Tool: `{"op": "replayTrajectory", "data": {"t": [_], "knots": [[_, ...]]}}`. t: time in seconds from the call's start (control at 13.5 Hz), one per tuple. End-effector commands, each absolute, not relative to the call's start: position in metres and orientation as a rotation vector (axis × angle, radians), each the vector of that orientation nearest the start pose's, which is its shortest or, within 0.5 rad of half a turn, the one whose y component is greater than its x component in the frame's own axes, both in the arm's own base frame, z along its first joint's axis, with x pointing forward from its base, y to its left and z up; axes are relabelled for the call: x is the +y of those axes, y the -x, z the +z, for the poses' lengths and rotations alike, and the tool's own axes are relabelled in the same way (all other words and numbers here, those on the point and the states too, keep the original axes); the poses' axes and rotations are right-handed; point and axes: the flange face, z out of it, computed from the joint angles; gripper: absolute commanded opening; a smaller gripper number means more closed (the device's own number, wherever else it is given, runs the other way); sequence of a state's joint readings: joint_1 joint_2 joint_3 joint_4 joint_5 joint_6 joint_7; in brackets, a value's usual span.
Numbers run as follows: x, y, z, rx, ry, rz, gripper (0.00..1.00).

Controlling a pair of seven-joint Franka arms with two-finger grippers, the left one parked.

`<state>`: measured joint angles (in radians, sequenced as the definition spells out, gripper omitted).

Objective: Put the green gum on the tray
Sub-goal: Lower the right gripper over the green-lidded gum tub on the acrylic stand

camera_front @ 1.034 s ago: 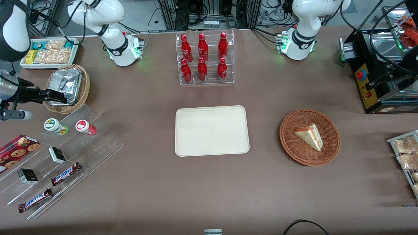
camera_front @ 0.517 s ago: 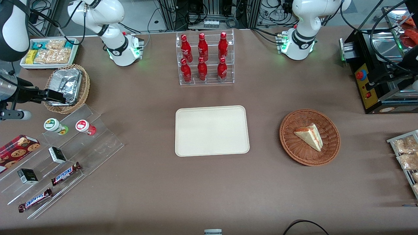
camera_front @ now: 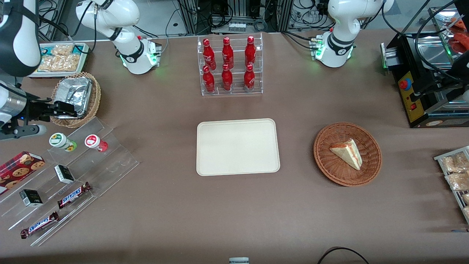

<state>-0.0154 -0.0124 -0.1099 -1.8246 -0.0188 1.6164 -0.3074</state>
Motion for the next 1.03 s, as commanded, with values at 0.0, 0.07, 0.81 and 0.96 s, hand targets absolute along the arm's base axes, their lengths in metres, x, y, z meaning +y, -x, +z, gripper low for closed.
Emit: {"op": "replayTrajectory", "data": {"t": [0.0,0.07,0.81,0.96], "knots": [[-0.092,-0.524,0.498,-0.567,3.075,0.247,1.00],[-0.103,-0.523,0.492,-0.661,3.068,0.233,1.00],[-0.171,-0.510,0.432,-1.036,3.014,0.054,1.00],[-0.176,-0.512,0.420,-1.042,3.016,0.038,1.00]]}}
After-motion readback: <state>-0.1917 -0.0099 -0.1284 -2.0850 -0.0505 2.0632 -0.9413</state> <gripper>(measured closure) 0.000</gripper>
